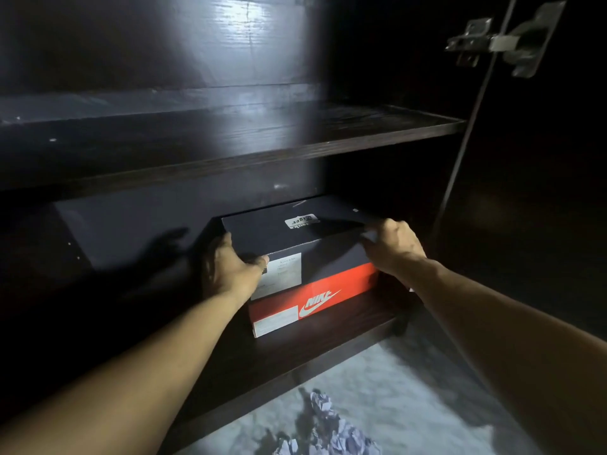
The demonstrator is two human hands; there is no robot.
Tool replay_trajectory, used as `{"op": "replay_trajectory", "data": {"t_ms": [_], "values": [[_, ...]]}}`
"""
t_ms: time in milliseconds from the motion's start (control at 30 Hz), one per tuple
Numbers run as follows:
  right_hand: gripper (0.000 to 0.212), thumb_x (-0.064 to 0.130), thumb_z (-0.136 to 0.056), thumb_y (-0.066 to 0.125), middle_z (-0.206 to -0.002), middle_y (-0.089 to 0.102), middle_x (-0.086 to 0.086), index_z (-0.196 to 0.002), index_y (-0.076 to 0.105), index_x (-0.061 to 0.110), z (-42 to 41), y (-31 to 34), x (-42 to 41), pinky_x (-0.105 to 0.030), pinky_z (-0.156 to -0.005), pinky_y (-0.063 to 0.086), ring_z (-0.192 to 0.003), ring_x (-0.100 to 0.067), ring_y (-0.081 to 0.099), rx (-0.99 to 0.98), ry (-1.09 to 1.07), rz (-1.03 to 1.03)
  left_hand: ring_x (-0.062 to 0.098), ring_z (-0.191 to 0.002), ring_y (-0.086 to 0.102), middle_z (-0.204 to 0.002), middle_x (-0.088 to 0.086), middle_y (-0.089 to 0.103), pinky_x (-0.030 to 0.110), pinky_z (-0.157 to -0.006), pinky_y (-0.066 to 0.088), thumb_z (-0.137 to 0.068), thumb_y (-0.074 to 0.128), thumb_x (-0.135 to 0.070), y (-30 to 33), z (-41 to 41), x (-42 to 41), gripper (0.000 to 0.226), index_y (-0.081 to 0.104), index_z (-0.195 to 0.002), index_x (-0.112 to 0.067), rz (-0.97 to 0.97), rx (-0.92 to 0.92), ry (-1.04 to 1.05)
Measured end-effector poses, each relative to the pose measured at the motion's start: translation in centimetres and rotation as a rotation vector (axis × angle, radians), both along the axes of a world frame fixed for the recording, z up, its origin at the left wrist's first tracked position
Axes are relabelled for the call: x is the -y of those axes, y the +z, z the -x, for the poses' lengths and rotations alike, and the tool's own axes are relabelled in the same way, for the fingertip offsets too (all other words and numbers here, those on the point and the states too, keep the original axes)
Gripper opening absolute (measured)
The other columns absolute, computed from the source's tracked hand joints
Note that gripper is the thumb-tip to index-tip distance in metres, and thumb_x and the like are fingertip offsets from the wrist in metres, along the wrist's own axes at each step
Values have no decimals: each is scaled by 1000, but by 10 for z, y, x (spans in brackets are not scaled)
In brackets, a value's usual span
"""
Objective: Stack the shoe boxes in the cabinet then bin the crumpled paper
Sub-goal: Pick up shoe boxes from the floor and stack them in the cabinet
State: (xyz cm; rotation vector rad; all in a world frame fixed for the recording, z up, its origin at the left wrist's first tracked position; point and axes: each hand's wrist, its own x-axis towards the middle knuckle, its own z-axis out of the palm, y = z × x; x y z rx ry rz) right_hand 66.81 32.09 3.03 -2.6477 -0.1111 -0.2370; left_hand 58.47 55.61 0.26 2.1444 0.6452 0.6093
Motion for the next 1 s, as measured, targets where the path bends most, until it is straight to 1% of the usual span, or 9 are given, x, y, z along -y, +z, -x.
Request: {"op": "replay_trajectory", "data": {"t_ms": [67, 167, 333, 467, 633, 700, 767, 900, 1000], "values": [[35, 33, -86, 59, -116, 68, -13, -119, 69, 27, 17, 12, 17, -34, -86, 52, -108, -34, 64, -27, 39, 14, 29, -129, 49, -139, 10, 54, 38, -107, 42, -72, 80, -32, 10, 6, 12, 82, 43, -143, -12, -74, -46, -8], [32, 33, -84, 61, -113, 71, -8, -113, 71, 30, 50, 34, 47, -32, -83, 54, -104, -30, 66, -55, 94, 41, 28, -131, 46, -142, 9, 51, 40, -108, 40, -72, 81, -35, 30, 22, 42, 81, 44, -142, -14, -101, -122, -116], [25, 29, -83, 71, -111, 72, -8, -106, 74, 19, 123, 71, 107, -39, -94, 53, -107, -25, 65, -119, 111, 25, 23, -119, 56, -133, 6, 56, 34, -102, 45, -69, 83, -43, 71, 60, 104, 78, 51, -133, -13, -44, -422, -549], [30, 28, -82, 74, -106, 74, -6, -107, 74, 13, 190, 87, 153, -35, -94, 51, -105, -21, 66, -153, 104, 52, 19, -110, 59, -123, 4, 61, 36, -98, 49, -70, 79, -50, 97, 105, 162, 67, 61, -123, -13, -230, -588, -840], [35, 38, -83, 72, -108, 73, 7, -115, 71, 24, 272, 104, 211, -13, -76, 45, -107, -11, 65, -224, 45, 154, 19, -113, 55, -126, 0, 56, 36, -100, 48, -66, 78, -57, 114, 148, 236, 78, 57, -127, -13, -341, -627, -1044], [34, 43, -81, 71, -107, 73, 9, -111, 72, 27, 306, 107, 238, -17, -78, 49, -103, -12, 66, -213, 5, 199, 19, -110, 58, -126, 0, 58, 37, -98, 50, -62, 79, -60, 117, 164, 268, 80, 59, -126, -16, -404, -629, -1113], [34, 37, -81, 72, -107, 74, 0, -109, 73, 17, 337, 104, 266, -25, -81, 51, -100, -19, 68, -236, -33, 176, 18, -108, 60, -126, -2, 59, 38, -94, 53, -59, 80, -61, 117, 180, 298, 85, 58, -129, -18, -423, -629, -1178], [40, 29, -84, 73, -119, 70, -4, -121, 69, 15, 406, 104, 320, -21, -86, 47, -106, -17, 66, -300, -151, 111, 15, -96, 60, -111, -4, 61, 30, -90, 51, -39, 77, -71, 110, 214, 361, 88, 62, -116, -30, -428, -598, -1314], [39, 31, -85, 73, -118, 69, -1, -121, 69, 17, 465, 100, 362, -30, -91, 51, -103, -17, 65, -342, -269, 54, 15, -109, 57, -122, -2, 60, 29, -91, 47, -62, 82, -56, 105, 248, 410, 75, 62, -123, -19, -377, -607, -1443]]}}
